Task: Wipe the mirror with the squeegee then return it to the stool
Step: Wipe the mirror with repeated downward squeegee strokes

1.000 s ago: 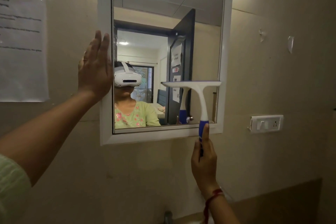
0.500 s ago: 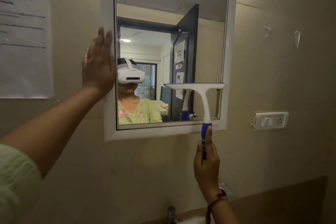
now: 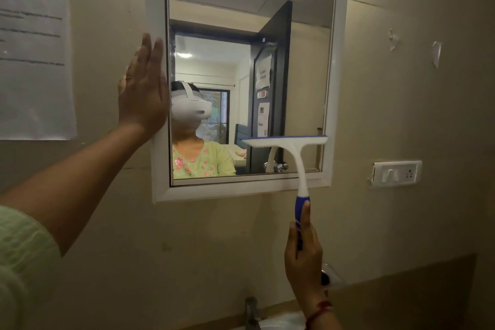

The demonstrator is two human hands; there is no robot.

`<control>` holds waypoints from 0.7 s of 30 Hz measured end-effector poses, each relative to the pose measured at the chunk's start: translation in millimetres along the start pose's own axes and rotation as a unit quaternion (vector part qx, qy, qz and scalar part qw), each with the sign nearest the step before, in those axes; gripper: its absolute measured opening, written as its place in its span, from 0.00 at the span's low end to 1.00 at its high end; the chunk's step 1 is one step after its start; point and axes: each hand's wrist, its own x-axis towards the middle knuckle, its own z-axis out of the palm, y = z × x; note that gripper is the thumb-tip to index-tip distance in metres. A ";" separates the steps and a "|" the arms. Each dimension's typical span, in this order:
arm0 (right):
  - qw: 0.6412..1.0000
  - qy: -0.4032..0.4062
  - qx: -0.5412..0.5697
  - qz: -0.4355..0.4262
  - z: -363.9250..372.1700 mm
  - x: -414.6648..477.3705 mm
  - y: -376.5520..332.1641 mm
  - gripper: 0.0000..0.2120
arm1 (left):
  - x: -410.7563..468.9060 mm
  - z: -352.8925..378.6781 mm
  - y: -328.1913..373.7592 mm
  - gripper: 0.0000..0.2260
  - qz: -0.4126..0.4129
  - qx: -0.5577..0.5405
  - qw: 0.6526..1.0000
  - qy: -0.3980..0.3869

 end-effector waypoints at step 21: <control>0.999 0.015 0.026 0.020 2.7 4.9 -4.8 0.29 | -0.1 0.5 1.0 0.22 -0.003 0.007 1.000 -0.003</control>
